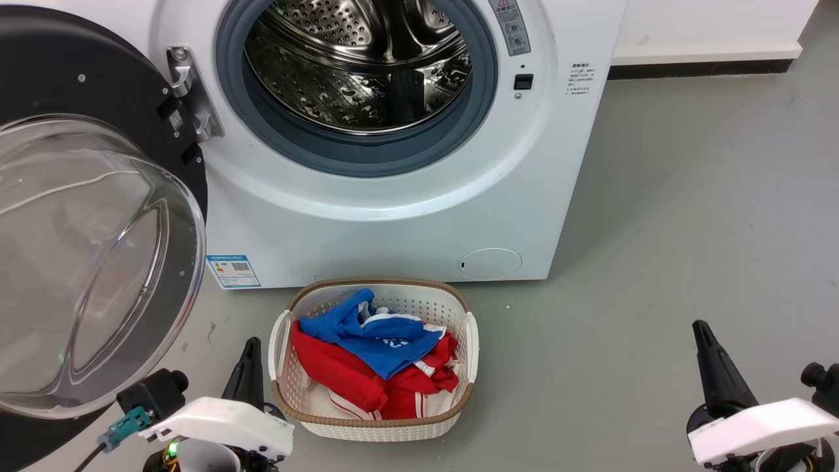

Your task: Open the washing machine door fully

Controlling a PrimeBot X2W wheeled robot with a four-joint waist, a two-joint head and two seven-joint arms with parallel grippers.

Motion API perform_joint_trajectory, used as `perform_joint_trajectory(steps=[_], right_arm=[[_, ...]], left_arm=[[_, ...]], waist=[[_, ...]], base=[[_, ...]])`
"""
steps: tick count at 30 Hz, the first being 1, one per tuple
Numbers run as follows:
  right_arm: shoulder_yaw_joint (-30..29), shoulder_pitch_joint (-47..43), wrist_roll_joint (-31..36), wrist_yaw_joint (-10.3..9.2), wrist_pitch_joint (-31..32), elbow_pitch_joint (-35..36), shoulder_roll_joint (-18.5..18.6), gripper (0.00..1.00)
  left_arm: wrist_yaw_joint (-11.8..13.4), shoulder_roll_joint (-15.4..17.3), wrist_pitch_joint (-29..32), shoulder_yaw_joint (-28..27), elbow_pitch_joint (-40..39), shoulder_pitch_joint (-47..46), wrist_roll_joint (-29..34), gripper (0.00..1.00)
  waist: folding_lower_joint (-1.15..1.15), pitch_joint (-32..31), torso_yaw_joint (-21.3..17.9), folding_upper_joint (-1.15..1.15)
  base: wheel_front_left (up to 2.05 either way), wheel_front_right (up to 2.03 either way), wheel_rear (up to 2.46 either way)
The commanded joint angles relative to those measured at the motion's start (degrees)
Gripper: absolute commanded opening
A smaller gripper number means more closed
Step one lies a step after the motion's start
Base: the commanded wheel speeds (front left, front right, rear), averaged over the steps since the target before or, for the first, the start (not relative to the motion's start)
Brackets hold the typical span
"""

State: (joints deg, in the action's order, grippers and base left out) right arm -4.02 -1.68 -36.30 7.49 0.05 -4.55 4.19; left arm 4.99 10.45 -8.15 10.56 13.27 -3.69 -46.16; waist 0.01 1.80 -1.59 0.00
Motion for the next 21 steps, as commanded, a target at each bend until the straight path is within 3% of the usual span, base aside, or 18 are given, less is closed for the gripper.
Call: perform_joint_trajectory(steps=[1, 17, 21], right_arm=[[-0.23, 1.47, -1.84, 0.0, 0.18, 0.33, 0.01, 0.0], [-0.79, 3.11, -14.56, 0.0, 1.68, -1.94, -0.29, 0.0], [-1.06, 3.93, -20.89, 0.0, 2.41, -3.09, -0.44, 0.0]], left_arm=[[-0.51, 0.04, 0.39, -0.81, -0.62, -1.58, -1.57, 0.0], [-3.35, -1.53, 3.52, -4.4, -0.43, -1.88, -12.27, 0.0], [-4.76, -2.39, 5.09, -6.21, -0.28, -2.02, -17.52, 0.0]], waist=[[0.0, -0.02, 0.02, 0.0], [0.0, -0.28, 0.28, 0.0], [0.0, -0.43, 0.43, 0.0]], base=[[0.0, 0.0, 0.0], [0.0, 0.0, 0.0], [0.0, 0.0, 0.0]])
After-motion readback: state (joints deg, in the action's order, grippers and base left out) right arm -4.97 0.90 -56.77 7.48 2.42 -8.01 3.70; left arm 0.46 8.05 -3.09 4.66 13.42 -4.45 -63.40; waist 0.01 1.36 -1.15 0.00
